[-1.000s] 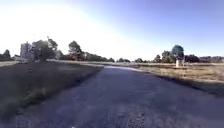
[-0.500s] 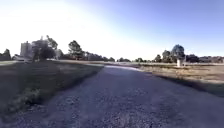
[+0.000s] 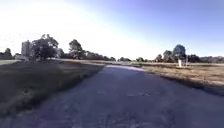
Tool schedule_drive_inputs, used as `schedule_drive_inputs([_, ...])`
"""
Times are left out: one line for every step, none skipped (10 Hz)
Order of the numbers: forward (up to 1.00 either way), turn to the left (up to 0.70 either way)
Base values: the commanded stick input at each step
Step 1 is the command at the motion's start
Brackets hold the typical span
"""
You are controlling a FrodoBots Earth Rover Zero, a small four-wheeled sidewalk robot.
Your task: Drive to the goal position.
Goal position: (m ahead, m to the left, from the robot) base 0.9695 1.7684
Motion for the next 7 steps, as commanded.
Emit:
schedule_drive_inputs([0.50, 0.00])
schedule_drive_inputs([0.50, 0.00])
schedule_drive_inputs([0.50, 0.00])
schedule_drive_inputs([0.50, 0.00])
schedule_drive_inputs([0.50, 0.00])
schedule_drive_inputs([0.50, 0.00])
schedule_drive_inputs([0.50, 0.00])
